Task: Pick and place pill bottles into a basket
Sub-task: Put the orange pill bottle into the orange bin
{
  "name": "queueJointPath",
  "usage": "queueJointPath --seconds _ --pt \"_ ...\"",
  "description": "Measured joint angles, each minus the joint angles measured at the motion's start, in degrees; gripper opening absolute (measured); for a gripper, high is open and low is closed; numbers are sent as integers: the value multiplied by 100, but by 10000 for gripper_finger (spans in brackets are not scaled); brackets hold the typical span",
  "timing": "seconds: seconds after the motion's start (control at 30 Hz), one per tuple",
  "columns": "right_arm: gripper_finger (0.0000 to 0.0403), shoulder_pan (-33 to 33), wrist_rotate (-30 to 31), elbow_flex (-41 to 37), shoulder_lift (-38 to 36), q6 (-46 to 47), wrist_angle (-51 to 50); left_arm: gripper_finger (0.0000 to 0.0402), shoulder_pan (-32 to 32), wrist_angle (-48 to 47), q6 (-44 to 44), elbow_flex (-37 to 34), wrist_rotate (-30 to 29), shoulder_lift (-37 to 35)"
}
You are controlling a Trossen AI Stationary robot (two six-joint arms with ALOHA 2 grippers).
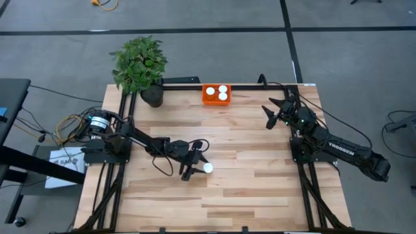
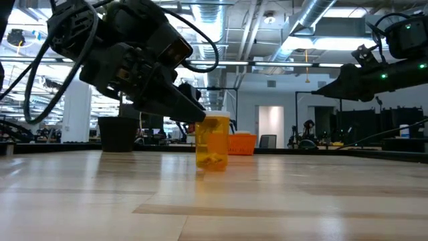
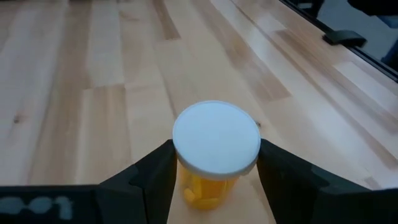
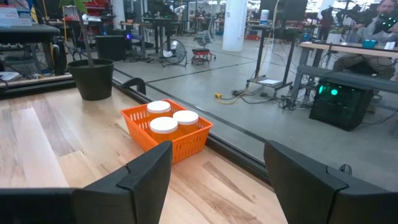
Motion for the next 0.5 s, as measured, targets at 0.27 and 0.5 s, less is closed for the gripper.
queueJointPath --seconds 0.27,0.5 --pt "249 0 -1 0 -1 0 0 196 297 83 -111 -2 -162 -142" --pt "249 0 -1 0 -2 0 2 197 717 85 -106 -2 -551 -407"
